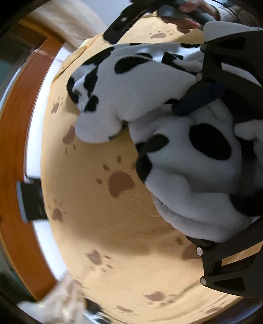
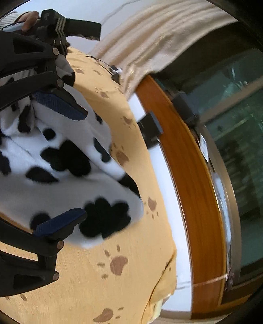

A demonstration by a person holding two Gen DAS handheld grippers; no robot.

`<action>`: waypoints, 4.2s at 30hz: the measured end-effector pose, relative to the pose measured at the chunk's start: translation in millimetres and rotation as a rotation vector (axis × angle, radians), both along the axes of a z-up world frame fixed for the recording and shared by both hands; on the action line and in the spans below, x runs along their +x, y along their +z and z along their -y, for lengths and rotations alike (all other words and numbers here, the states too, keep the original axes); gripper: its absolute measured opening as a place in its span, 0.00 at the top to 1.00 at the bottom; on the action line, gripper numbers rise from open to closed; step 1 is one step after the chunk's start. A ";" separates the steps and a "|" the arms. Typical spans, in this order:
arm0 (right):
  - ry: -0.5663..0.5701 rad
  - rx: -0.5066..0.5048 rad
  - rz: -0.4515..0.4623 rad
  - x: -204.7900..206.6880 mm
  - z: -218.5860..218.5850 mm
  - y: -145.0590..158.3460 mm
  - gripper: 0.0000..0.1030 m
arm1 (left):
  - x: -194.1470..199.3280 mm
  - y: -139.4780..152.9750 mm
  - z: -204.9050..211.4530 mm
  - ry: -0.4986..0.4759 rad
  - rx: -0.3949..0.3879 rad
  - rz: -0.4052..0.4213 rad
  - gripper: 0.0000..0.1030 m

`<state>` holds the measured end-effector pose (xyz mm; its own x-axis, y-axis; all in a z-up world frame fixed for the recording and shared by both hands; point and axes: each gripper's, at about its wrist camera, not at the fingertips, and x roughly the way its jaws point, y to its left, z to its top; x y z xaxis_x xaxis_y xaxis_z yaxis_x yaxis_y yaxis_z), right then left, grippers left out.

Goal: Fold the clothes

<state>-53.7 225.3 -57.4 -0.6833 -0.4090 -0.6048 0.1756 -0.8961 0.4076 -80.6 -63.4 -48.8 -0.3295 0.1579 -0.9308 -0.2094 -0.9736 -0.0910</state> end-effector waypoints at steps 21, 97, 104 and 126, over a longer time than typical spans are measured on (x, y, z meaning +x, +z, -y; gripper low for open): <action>-0.026 -0.035 0.005 -8.7 -17.3 -8.9 0.12 | -21.5 41.5 -9.7 -0.068 0.064 -0.093 0.03; 0.174 0.000 0.222 -93.5 5.6 -51.9 0.41 | -0.3 -30.7 163.8 0.235 0.488 0.034 0.00; 0.147 -0.038 0.177 -86.8 -10.8 -53.2 0.87 | -1.9 -25.8 145.1 0.240 0.428 0.004 0.76; -0.157 0.179 -0.832 147.1 -18.1 238.9 0.88 | 176.6 273.1 143.5 0.100 0.687 -0.856 0.82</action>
<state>93.4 243.5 181.6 -0.9731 -0.2191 0.0708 0.2230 -0.9734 0.0524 96.0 -206.9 224.3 -0.8636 0.4914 -0.1126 -0.3849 -0.7870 -0.4822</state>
